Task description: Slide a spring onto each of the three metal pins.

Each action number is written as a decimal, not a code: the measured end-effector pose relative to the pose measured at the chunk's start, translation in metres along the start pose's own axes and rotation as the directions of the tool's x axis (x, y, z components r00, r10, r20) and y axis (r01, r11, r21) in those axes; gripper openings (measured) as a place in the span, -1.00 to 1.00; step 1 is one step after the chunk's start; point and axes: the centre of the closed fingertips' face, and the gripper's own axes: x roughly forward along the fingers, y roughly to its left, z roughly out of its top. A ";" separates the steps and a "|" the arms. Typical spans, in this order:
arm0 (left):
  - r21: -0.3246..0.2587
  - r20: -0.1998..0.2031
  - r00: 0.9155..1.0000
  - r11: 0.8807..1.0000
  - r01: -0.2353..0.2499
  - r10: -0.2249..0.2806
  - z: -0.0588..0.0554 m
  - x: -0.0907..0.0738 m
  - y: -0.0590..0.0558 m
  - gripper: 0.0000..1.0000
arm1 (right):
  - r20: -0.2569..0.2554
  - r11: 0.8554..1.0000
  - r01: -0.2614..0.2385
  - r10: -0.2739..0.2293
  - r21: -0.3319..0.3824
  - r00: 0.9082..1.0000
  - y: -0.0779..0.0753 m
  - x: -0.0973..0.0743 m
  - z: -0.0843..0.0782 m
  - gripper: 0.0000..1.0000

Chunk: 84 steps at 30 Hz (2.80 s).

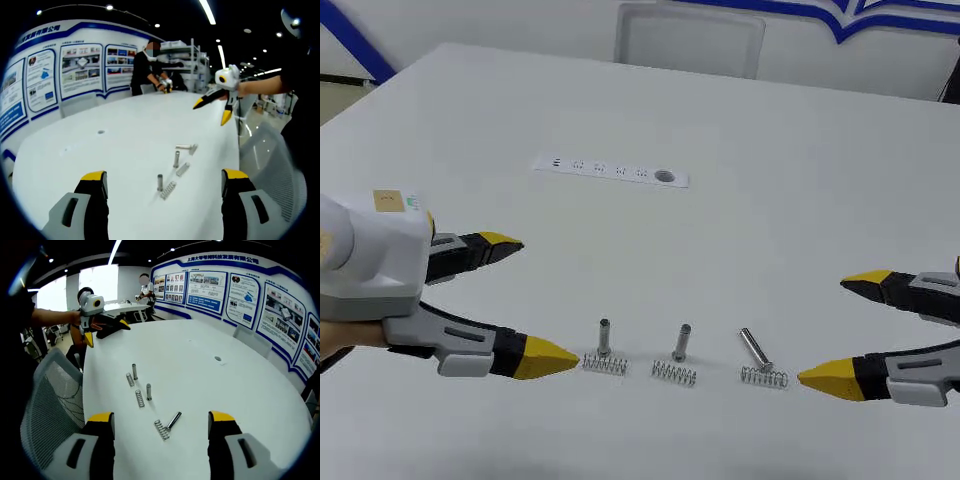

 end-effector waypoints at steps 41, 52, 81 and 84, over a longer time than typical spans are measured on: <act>-0.041 -0.029 1.000 0.999 0.006 -0.007 -0.019 0.011 0.005 0.89 | -0.041 0.990 -0.017 0.023 0.142 0.999 -0.010 0.065 -0.019 0.15; -0.057 -0.043 0.999 0.998 0.016 -0.018 -0.030 0.010 -0.002 0.88 | -0.083 0.983 0.052 -0.038 0.177 0.996 -0.028 0.087 -0.035 -0.21; -0.120 -0.039 0.999 0.993 -0.020 0.016 -0.038 0.002 0.004 0.84 | -0.205 0.931 0.164 -0.100 0.326 0.974 -0.045 0.120 -0.065 -0.61; -0.123 -0.034 0.999 0.992 -0.025 0.020 -0.037 0.002 0.006 0.84 | -0.222 0.931 0.179 -0.110 0.317 0.969 -0.045 0.121 -0.066 -0.66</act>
